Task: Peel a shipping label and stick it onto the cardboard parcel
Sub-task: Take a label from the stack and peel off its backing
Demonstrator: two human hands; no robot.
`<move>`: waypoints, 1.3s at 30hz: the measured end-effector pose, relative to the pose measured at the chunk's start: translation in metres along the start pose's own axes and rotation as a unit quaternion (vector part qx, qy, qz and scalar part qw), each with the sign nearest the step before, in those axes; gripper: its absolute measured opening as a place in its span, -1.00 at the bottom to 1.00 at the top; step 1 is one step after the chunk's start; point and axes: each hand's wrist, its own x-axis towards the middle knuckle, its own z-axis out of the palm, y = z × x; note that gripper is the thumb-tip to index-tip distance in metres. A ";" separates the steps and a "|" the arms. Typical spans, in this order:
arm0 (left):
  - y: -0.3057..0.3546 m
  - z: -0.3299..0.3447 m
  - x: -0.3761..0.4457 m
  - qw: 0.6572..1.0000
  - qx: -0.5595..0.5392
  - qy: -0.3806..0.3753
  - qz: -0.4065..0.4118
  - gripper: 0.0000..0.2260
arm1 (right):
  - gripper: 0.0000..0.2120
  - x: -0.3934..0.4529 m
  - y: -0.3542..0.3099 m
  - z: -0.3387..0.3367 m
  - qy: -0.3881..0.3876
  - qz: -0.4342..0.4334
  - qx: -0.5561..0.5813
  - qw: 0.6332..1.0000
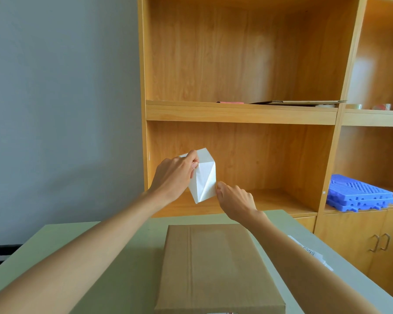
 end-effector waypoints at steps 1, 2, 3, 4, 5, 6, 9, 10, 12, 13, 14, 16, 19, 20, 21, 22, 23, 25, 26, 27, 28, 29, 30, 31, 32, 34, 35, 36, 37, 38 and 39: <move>0.000 -0.001 0.000 1.000 0.002 0.002 0.003 -0.86 | -0.72 0.000 0.001 0.002 0.000 0.003 -0.003 1.000; 0.000 -0.002 0.001 1.000 0.002 0.003 0.005 -0.85 | -0.72 -0.001 0.002 0.003 0.000 0.003 -0.006 1.000; 0.000 -0.003 0.001 1.000 0.002 0.006 0.007 -0.84 | -0.72 -0.002 0.002 0.004 0.001 0.002 -0.009 1.000; 0.001 -0.004 0.002 1.000 0.000 0.011 0.008 -0.84 | -0.72 -0.003 0.003 0.006 0.001 0.001 -0.011 1.000; 0.001 -0.005 0.003 1.000 0.000 0.016 0.009 -0.83 | -0.73 -0.005 0.004 0.007 0.002 0.000 -0.014 1.000; 0.001 -0.006 0.004 1.000 0.000 0.021 0.010 -0.83 | -0.73 -0.005 0.005 0.008 0.001 0.001 -0.016 1.000; 0.001 -0.011 0.006 0.999 -0.001 0.033 0.008 -0.83 | -0.74 -0.005 0.008 0.009 0.000 0.005 -0.026 1.000; 0.001 -0.012 0.007 0.999 -0.001 0.038 0.006 -0.83 | -0.74 -0.005 0.009 0.009 0.000 0.007 -0.028 1.000; 0.002 -0.017 0.010 0.999 0.002 0.050 0.007 -0.84 | -0.73 -0.005 0.011 0.009 -0.002 0.007 -0.032 0.999; 0.002 -0.020 0.012 0.998 0.003 0.056 0.009 -0.84 | -0.74 -0.005 0.013 0.009 -0.004 0.008 -0.035 0.999; 0.003 -0.022 0.013 0.998 0.002 0.062 0.009 -0.84 | -0.74 -0.006 0.014 0.010 -0.008 0.010 -0.038 0.999; 0.001 -0.027 0.017 0.997 -0.002 0.075 0.004 -0.84 | -0.74 -0.009 0.016 0.011 -0.013 0.014 -0.042 0.999; -0.001 -0.034 0.020 0.996 -0.006 0.088 -0.010 -0.85 | -0.73 -0.010 0.020 0.010 -0.015 0.017 -0.048 0.999; -0.002 -0.036 0.021 0.996 -0.009 0.092 -0.017 -0.85 | -0.73 -0.010 0.021 0.009 -0.015 0.021 -0.048 0.999; -0.004 -0.037 0.022 0.995 -0.013 0.097 -0.026 -0.85 | -0.73 -0.010 0.023 0.007 -0.014 0.025 -0.046 0.999; -0.006 -0.039 0.023 0.994 -0.020 0.102 -0.037 -0.85 | -0.73 -0.009 0.024 0.007 -0.013 0.031 -0.043 0.999; -0.008 -0.040 0.024 0.993 -0.027 0.107 -0.049 -0.85 | -0.74 -0.008 0.026 0.005 -0.012 0.035 -0.042 0.998; -0.013 -0.043 0.027 0.990 -0.040 0.116 -0.073 -0.85 | -0.75 -0.006 0.028 0.002 -0.009 0.039 -0.046 0.998; -0.015 -0.044 0.029 0.988 -0.042 0.121 -0.082 -0.84 | -0.76 -0.005 0.028 0.000 -0.006 0.040 -0.049 0.998; -0.016 -0.046 0.031 0.987 -0.042 0.124 -0.090 -0.84 | -0.76 -0.005 0.029 -0.003 -0.003 0.041 -0.053 0.998; -0.017 -0.048 0.033 0.987 -0.040 0.126 -0.093 -0.84 | -0.77 -0.004 0.031 -0.006 0.000 0.044 -0.058 0.997; -0.018 -0.050 0.034 0.987 -0.035 0.126 -0.092 -0.84 | -0.78 -0.004 0.033 -0.009 0.003 0.049 -0.064 0.997; -0.019 -0.052 0.036 0.988 -0.030 0.126 -0.087 -0.84 | -0.79 -0.004 0.036 -0.012 0.004 0.057 -0.072 0.996; -0.019 -0.054 0.037 0.988 -0.025 0.127 -0.083 -0.84 | -0.80 -0.005 0.039 -0.015 0.006 0.065 -0.081 0.995; -0.020 -0.056 0.037 0.988 -0.021 0.128 -0.081 -0.84 | -0.81 -0.006 0.043 -0.016 0.007 0.075 -0.088 0.993; -0.022 -0.057 0.037 0.988 -0.016 0.132 -0.079 -0.84 | -0.81 -0.008 0.051 -0.018 0.008 0.090 -0.098 0.991; -0.023 -0.057 0.037 0.988 -0.014 0.134 -0.079 -0.84 | -0.81 -0.009 0.054 -0.018 0.005 0.096 -0.102 0.990; -0.024 -0.057 0.036 0.987 -0.016 0.135 -0.082 -0.84 | -0.82 -0.011 0.058 -0.018 0.001 0.103 -0.106 0.989; -0.025 -0.057 0.036 0.987 -0.021 0.136 -0.088 -0.84 | -0.83 -0.012 0.060 -0.018 -0.005 0.110 -0.109 0.988; -0.026 -0.058 0.037 0.985 -0.031 0.140 -0.099 -0.83 | -0.83 -0.014 0.063 -0.018 -0.009 0.117 -0.111 0.987; -0.026 -0.059 0.038 0.982 -0.045 0.145 -0.116 -0.83 | -0.83 -0.015 0.066 -0.018 -0.011 0.125 -0.111 0.986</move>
